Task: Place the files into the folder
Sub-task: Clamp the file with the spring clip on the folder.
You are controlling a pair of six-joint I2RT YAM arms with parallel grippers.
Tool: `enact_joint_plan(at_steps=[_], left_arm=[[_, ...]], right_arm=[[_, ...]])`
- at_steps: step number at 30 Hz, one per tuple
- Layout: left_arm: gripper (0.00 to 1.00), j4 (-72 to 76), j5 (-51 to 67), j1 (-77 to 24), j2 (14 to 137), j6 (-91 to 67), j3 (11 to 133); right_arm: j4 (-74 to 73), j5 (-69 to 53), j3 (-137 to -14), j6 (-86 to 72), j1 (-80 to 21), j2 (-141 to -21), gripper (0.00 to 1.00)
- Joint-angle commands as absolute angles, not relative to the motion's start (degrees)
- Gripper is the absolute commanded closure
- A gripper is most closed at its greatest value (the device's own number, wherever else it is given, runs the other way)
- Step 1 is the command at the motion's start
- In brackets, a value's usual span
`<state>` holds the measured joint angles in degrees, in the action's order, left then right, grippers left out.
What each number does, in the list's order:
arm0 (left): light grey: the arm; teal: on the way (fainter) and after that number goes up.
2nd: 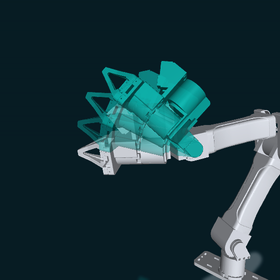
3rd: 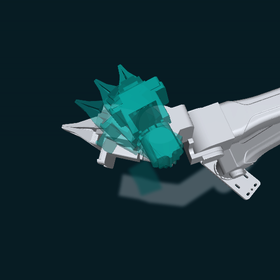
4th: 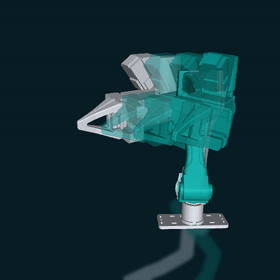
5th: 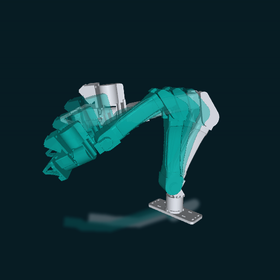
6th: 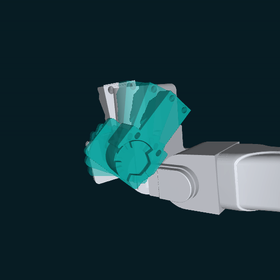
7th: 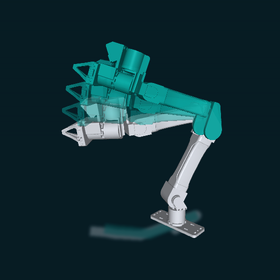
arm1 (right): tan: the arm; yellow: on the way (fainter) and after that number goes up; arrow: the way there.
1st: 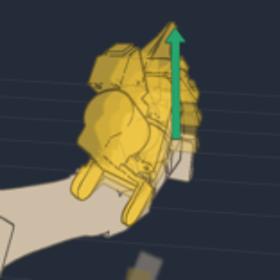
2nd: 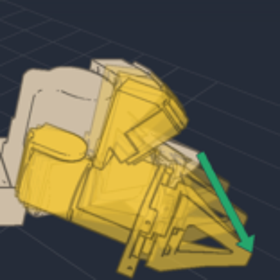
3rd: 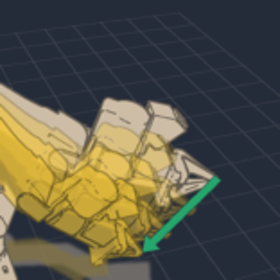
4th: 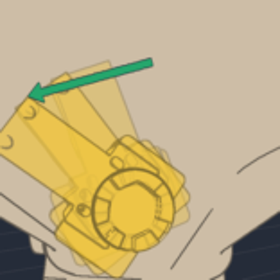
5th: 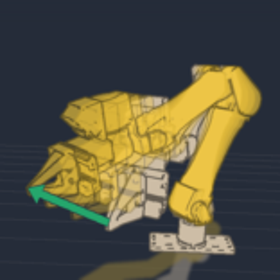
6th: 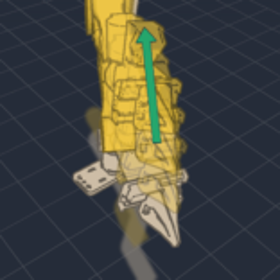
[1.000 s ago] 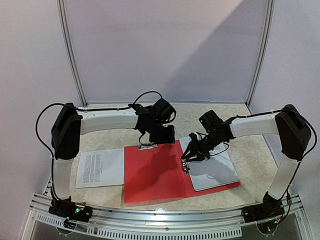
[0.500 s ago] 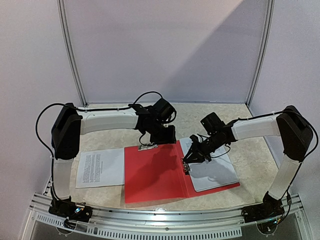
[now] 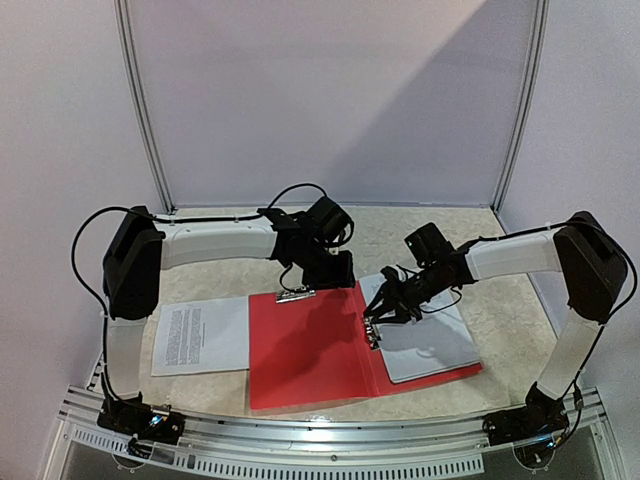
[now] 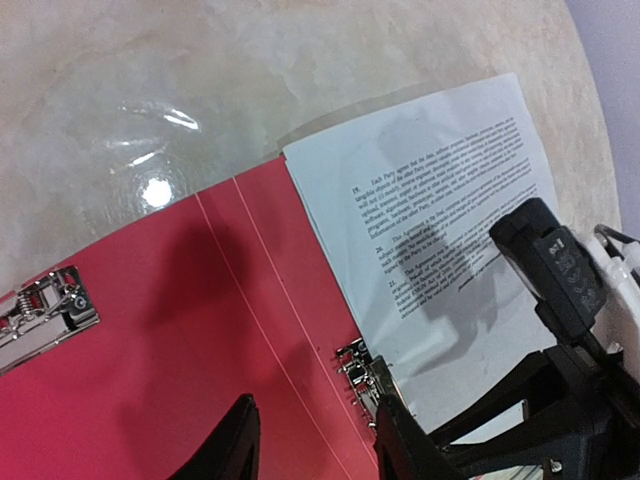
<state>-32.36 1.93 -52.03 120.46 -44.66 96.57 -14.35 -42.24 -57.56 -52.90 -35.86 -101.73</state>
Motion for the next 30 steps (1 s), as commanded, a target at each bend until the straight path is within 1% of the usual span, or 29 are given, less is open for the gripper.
enact_joint_plan(at_steps=[1,5,10,16,30], left_arm=[[0.60,-32.02,2.29,-52.65,121.41,-44.86,96.05],[0.60,-31.72,2.63,-52.65,121.62,-44.91,96.13],[0.60,-31.66,2.66,-52.73,121.59,-44.83,96.11],[0.60,-31.76,2.55,-52.73,121.56,-44.82,95.89],[0.60,-30.88,4.87,-53.29,122.98,-46.06,95.80]], right_arm=[[-13.43,-43.10,-57.66,-53.76,-35.53,-100.66,0.74],[-13.33,-43.30,-57.42,-54.01,-35.36,-100.46,0.75],[-11.42,-44.41,-55.92,-55.12,-35.37,-100.55,0.82],[-10.30,-45.14,-55.11,-55.88,-35.41,-100.94,0.84],[-8.72,-45.58,-51.83,-56.41,-35.42,-99.38,0.96]])
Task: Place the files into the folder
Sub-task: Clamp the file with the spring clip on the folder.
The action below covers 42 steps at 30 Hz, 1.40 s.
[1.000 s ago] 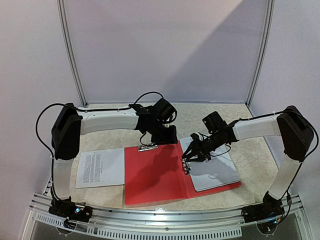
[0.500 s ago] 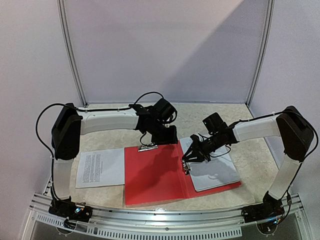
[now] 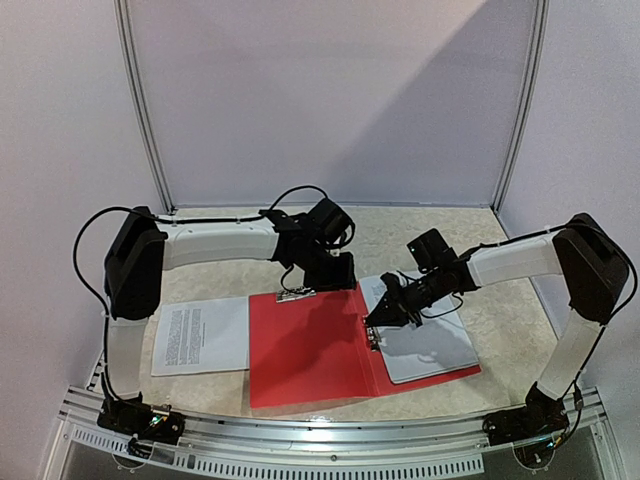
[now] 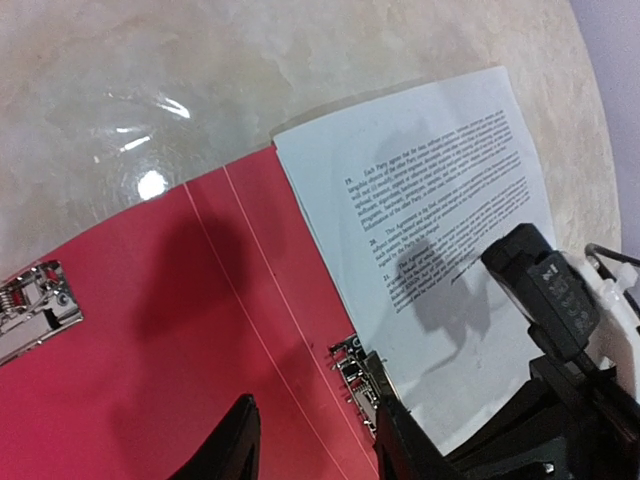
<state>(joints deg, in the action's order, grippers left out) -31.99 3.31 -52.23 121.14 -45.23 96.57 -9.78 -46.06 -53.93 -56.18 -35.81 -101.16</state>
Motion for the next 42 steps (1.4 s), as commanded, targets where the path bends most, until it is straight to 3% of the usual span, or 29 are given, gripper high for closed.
enact_joint_plan(at_steps=[1,16,20,22,29,42], left_arm=[[0.60,-30.70,5.22,-53.39,123.27,-46.23,95.76],[0.64,-26.51,11.40,-55.02,127.52,-50.31,94.19],[0.65,-25.47,10.73,-54.94,125.24,-50.90,93.20],[0.62,-23.94,9.91,-54.70,123.54,-51.34,92.19],[0.31,-20.13,10.52,-51.53,124.07,-48.23,91.34],[0.38,-1.07,22.85,-48.25,125.88,-43.35,84.98]], right_arm=[[-8.40,-45.57,-51.40,-56.57,-35.43,-99.22,0.97],[-3.02,-46.04,-46.24,-58.79,-35.44,-97.94,0.99],[-3.75,-46.16,-48.07,-58.31,-35.35,-97.92,0.95],[-4.84,-45.88,-49.38,-57.68,-35.37,-97.86,0.92],[-5.94,-45.03,-50.88,-57.41,-34.64,-96.75,0.91],[-12.19,-44.32,-48.30,-51.40,-27.24,-92.89,0.91]])
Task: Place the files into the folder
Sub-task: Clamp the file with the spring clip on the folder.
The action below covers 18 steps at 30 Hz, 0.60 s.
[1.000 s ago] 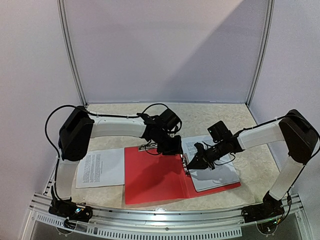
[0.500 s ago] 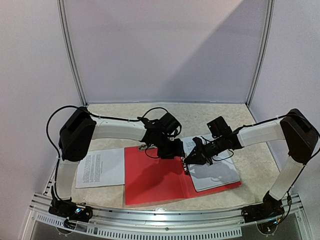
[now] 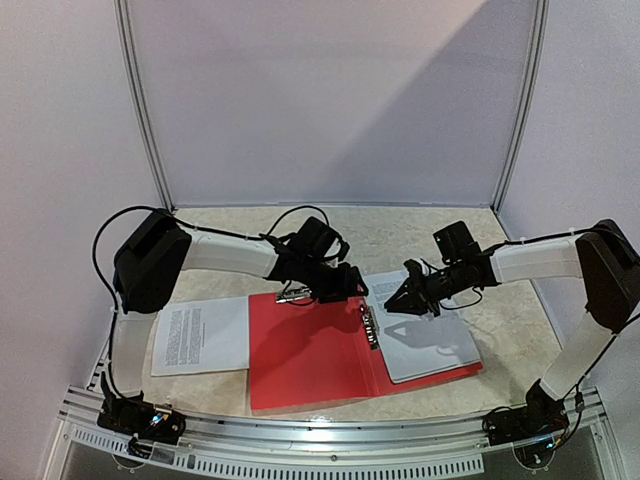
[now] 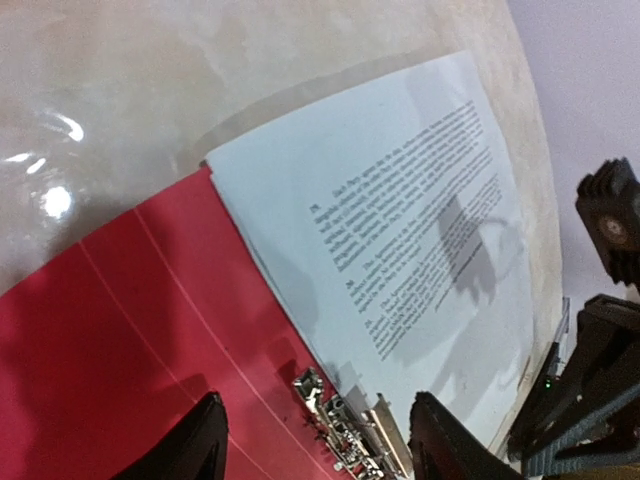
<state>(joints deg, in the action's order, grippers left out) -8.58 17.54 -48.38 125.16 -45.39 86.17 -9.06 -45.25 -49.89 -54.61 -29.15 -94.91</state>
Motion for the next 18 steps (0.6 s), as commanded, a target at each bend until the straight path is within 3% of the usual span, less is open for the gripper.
enact_joint_plan(at_steps=[1,18], left_arm=[[0.38,1.20,23.73,-48.25,126.13,-43.39,84.73],[0.38,5.77,25.78,-47.90,130.26,-44.74,84.06]], right_arm=[[-12.66,-44.07,-47.93,-50.78,-26.47,-92.72,0.91],[-13.04,-43.42,-43.09,-47.66,-22.98,-90.04,0.93]])
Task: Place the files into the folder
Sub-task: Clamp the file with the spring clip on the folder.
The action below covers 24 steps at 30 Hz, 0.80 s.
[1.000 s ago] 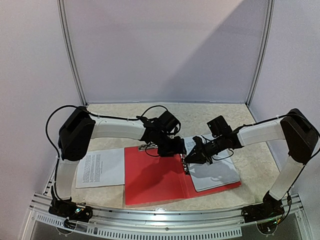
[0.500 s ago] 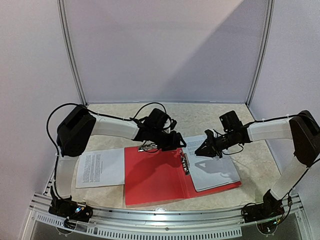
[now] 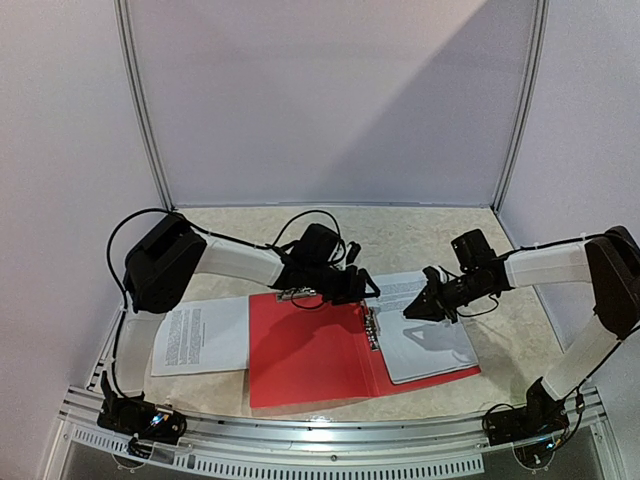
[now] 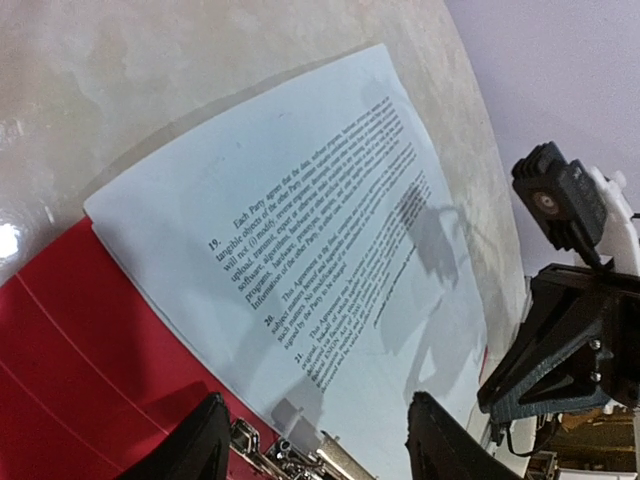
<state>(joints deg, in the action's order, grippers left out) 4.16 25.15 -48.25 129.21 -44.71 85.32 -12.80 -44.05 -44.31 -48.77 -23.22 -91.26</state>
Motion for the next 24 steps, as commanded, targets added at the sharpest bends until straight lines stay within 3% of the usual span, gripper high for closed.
enact_joint_plan(at_steps=[1,9,24], left_arm=[[0.38,5.83,25.69,-47.90,130.25,-44.74,83.99],[0.37,8.91,23.26,-46.93,124.58,-44.66,79.81],[0.39,9.15,29.06,-46.58,131.49,-46.22,82.79]], right_arm=[[-12.79,-43.46,-42.81,-47.71,-22.96,-90.15,0.93],[-10.94,-43.99,-41.02,-48.40,-22.89,-90.44,0.93],[-10.28,-44.97,-40.19,-48.12,-22.39,-90.70,0.93]])
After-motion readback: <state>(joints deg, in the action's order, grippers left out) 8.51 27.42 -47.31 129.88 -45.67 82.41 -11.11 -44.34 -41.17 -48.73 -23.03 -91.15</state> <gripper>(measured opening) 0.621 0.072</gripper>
